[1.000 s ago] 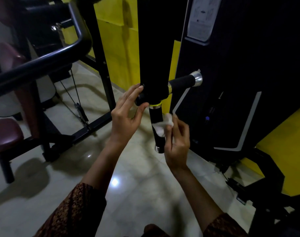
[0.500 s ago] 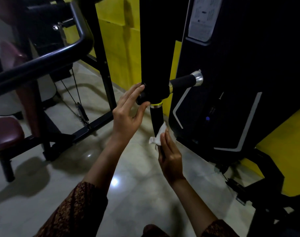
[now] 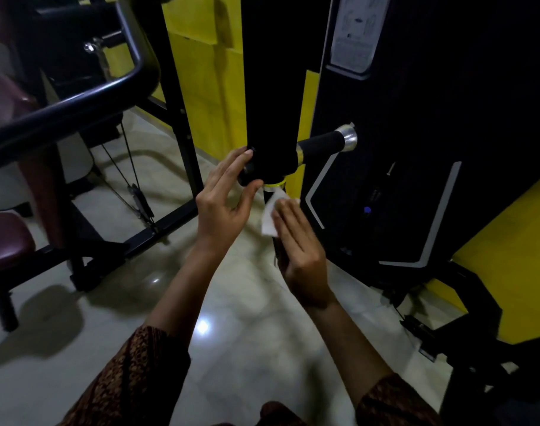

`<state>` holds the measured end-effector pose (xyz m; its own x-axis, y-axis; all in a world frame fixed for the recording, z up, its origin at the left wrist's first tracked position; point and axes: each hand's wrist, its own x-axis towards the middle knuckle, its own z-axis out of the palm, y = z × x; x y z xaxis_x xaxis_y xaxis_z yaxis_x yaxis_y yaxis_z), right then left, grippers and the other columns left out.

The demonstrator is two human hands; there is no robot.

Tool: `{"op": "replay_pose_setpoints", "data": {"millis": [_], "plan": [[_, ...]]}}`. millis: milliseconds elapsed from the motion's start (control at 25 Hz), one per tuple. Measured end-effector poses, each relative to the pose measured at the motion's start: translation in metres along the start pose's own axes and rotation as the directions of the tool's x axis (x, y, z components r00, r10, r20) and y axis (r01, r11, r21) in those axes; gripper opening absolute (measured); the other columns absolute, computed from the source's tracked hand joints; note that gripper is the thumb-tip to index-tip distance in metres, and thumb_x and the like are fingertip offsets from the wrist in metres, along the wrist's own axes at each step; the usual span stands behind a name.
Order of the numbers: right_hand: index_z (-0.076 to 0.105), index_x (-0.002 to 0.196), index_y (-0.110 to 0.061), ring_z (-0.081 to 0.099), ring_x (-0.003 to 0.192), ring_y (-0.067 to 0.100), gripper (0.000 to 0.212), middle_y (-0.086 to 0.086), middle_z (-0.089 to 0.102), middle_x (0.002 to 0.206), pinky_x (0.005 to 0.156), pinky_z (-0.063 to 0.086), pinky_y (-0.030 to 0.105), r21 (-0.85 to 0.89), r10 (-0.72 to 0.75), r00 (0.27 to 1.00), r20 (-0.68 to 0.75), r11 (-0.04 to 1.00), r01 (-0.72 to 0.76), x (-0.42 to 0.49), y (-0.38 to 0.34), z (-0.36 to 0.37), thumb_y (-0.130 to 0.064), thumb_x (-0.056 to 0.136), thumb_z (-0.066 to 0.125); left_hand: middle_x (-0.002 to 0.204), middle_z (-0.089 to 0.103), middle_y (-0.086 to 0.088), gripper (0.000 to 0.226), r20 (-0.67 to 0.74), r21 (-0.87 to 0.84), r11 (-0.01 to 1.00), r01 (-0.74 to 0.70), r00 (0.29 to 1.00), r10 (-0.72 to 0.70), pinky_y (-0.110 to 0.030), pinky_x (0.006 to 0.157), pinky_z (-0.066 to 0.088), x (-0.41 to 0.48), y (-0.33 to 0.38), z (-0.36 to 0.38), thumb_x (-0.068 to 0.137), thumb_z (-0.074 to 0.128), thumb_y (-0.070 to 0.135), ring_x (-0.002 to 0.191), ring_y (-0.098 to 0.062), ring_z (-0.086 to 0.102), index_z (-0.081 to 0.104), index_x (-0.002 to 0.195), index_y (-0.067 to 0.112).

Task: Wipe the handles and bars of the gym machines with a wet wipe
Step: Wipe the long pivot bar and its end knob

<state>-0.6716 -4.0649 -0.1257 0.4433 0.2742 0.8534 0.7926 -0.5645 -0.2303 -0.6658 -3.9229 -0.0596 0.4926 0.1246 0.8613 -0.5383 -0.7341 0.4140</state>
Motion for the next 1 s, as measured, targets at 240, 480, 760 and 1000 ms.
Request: {"op": "replay_pose_setpoints", "data": {"millis": [240, 480, 760, 1000], "plan": [[0.05, 0.125, 0.009, 0.035, 0.133, 0.028, 0.037, 0.017, 0.047, 0.136, 0.11, 0.032, 0.042, 0.018, -0.201, 0.936, 0.288, 0.979, 0.204, -0.03, 0.037, 0.01, 0.005, 0.088, 0.052, 0.124, 0.05, -0.012, 0.042, 0.02, -0.001, 1.0, -0.023, 1.0, 0.023, -0.015, 0.103, 0.035, 0.002, -0.001, -0.002, 0.081, 0.067, 0.006, 0.12, -0.019, 0.048, 0.054, 0.118, -0.008], [0.055, 0.119, -0.011, 0.037, 0.134, 0.018, 0.033, -0.007, 0.057, 0.127, 0.109, 0.026, 0.015, 0.095, -0.024, 0.902, 0.431, 0.995, -0.019, -0.098, 0.033, -0.02, -0.022, 0.103, 0.028, 0.125, 0.052, -0.012, 0.042, 0.028, -0.034, 0.999, 0.009, 1.0, -0.008, -0.025, 0.104, 0.04, 0.001, -0.002, 0.001, 0.082, 0.067, 0.008, 0.12, -0.023, 0.05, 0.054, 0.12, -0.006], [0.054, 0.123, 0.005, 0.051, 0.12, 0.022, 0.035, 0.018, 0.055, 0.127, 0.103, 0.04, 0.023, 0.347, 0.498, 0.867, -0.004, 0.814, -0.466, 0.026, 0.013, -0.006, -0.011, 0.092, 0.047, 0.125, 0.051, -0.009, 0.041, 0.004, -0.005, 1.0, 0.005, 1.0, -0.005, -0.017, 0.103, 0.036, 0.001, 0.0, 0.001, 0.082, 0.068, 0.006, 0.12, -0.017, 0.049, 0.055, 0.119, -0.007], [0.061, 0.117, -0.004, 0.062, 0.101, 0.011, 0.028, 0.011, 0.065, 0.112, 0.088, 0.046, 0.014, 0.405, 0.411, 0.912, 0.021, 0.83, -0.383, -0.004, 0.006, 0.005, -0.007, 0.09, 0.054, 0.124, 0.051, -0.011, 0.042, 0.006, -0.004, 1.0, -0.008, 1.0, 0.008, -0.018, 0.104, 0.036, 0.003, 0.0, 0.0, 0.081, 0.067, 0.005, 0.12, -0.018, 0.048, 0.054, 0.118, -0.008]]}}
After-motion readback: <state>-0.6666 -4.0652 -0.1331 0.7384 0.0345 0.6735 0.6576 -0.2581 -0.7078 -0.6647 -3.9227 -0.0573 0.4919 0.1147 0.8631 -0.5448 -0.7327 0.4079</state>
